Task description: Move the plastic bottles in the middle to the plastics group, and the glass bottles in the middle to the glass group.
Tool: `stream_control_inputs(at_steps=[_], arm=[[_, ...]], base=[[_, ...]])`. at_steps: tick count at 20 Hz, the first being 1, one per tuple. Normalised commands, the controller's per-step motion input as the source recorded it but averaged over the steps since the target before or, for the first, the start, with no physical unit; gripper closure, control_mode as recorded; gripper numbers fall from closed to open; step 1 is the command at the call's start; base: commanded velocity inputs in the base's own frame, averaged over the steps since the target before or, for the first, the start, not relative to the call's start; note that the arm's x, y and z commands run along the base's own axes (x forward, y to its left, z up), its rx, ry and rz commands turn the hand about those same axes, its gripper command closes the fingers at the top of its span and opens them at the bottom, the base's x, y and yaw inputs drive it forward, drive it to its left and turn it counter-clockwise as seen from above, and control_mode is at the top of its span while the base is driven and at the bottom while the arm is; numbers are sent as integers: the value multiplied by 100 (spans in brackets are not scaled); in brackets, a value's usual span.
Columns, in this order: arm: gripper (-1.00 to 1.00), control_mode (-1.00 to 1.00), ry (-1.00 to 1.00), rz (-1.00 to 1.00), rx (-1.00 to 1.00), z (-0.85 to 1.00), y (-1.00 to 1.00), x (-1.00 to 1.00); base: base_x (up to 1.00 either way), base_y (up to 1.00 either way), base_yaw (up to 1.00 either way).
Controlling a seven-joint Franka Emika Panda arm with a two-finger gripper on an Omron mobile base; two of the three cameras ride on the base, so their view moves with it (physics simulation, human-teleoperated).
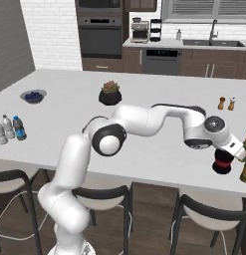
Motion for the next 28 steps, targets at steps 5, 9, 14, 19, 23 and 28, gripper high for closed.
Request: stream_control_inputs(at_steps=[5, 9, 14, 19, 23, 28], arm=[[100, -100, -4, 0, 0, 0, -23, 14], [100, -100, -1, 0, 0, -5, -9, 16], [100, -100, 0, 0, 2, -34, 0, 9], [100, -100, 3, 0, 3, -48, 0, 5], [100, -100, 0, 0, 0, -27, 0, 6], [100, -100, 0, 0, 0, 0, 0, 2]], base=[[0, 0, 0], [0, 0, 0], [0, 0, 0], [0, 0, 0], [0, 0, 0], [0, 0, 0]])
